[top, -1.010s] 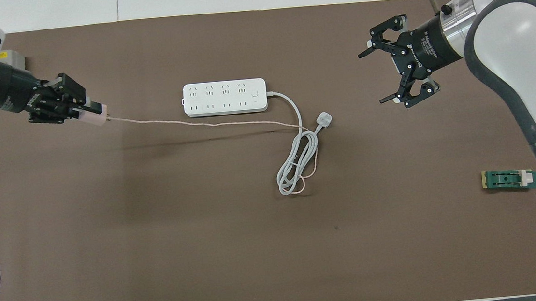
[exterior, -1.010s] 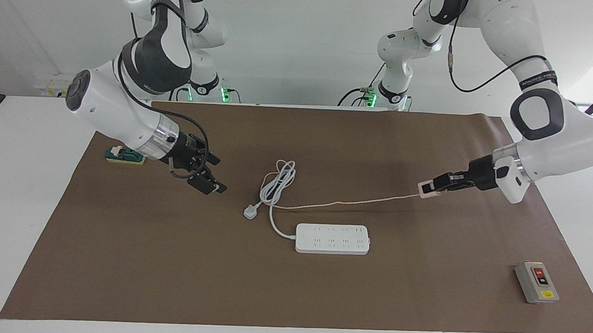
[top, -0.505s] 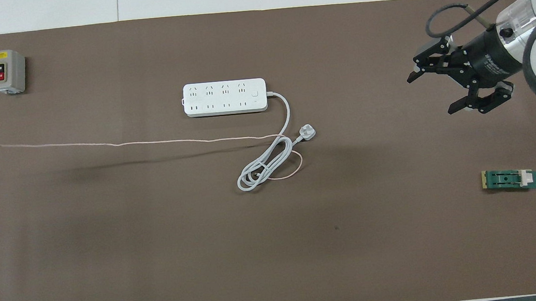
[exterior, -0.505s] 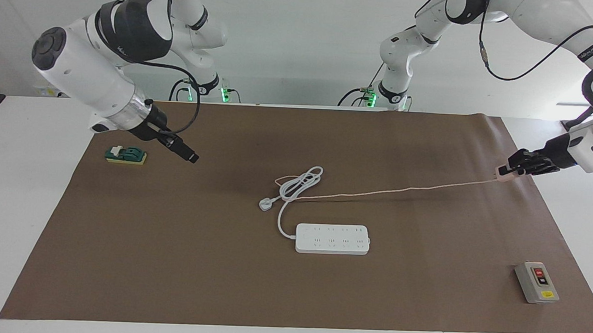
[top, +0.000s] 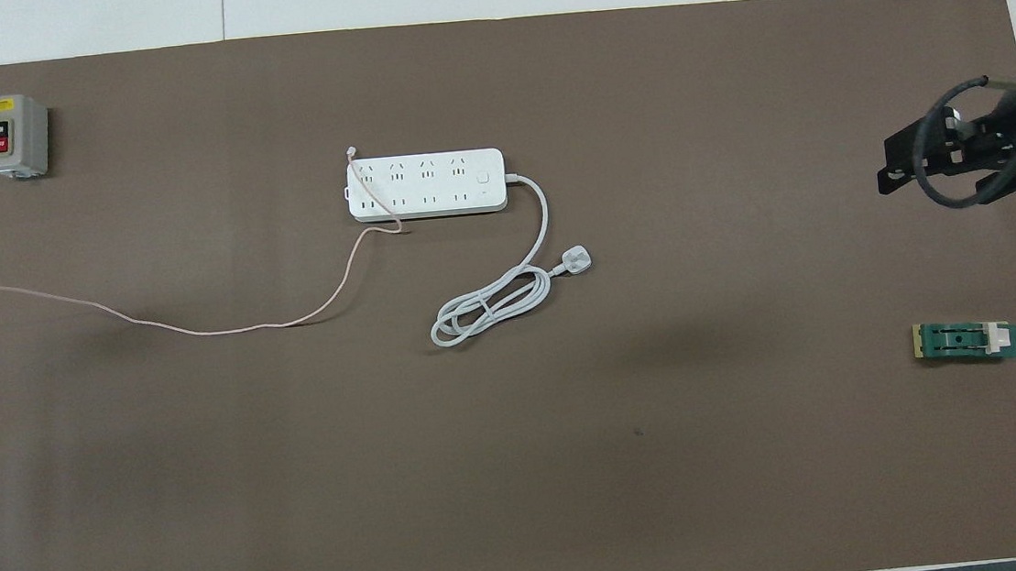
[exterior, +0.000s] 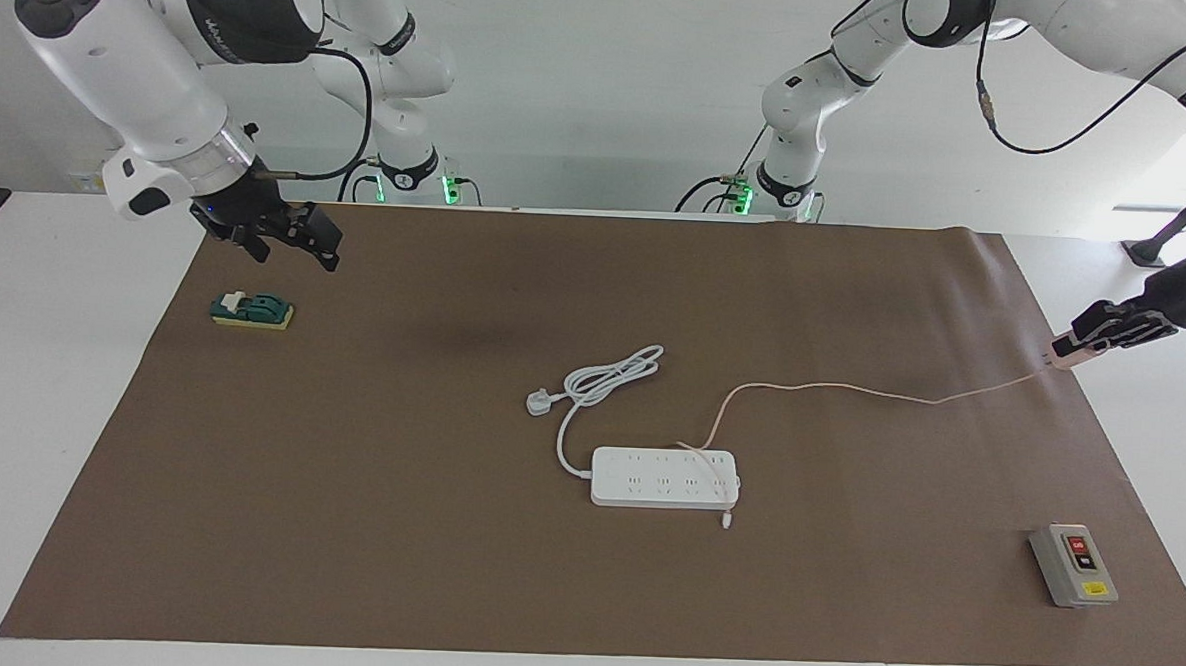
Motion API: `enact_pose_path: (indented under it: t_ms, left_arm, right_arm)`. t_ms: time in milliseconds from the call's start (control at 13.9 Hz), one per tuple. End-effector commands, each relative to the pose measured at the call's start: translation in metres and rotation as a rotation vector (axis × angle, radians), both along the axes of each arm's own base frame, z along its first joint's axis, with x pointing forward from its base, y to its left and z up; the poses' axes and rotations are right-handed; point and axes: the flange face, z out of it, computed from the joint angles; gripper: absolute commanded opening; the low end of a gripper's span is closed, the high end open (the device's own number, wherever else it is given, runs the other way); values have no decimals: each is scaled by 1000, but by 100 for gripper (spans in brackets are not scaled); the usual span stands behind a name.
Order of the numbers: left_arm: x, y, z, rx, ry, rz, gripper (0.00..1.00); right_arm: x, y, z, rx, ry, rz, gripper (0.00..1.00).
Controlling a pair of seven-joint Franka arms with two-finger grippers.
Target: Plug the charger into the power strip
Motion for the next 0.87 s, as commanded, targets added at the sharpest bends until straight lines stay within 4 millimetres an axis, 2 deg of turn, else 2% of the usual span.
enact_pose_path:
  t_ms: [0,72,216,288,433,577,793]
  left_arm:
    - [-1,-26,26,74,4,45,0]
    - [-1,-30,26,80,9,42,0]
    - [-4,-40,43,149,6,76,0]
    - [2,-62,45,162,15,135,0]
    - [16,-125,40,201,82,429,0]
    - [26,-206,38,216,95,557,0]
    - [34,-300,30,202,87,756,0]
  right_arm:
    - [-21,-16,6,-32,-9,109,100]
    - [-24,-19,10,-47,-18,144,100]
    - [-32,-21,18,-84,-26,210,100]
    - [-37,-27,18,-83,-22,203,100]
    - [-47,-27,18,-80,-20,210,100]
    - [-52,-29,17,-78,3,209,100]
    - [-61,-32,19,-77,3,203,100]
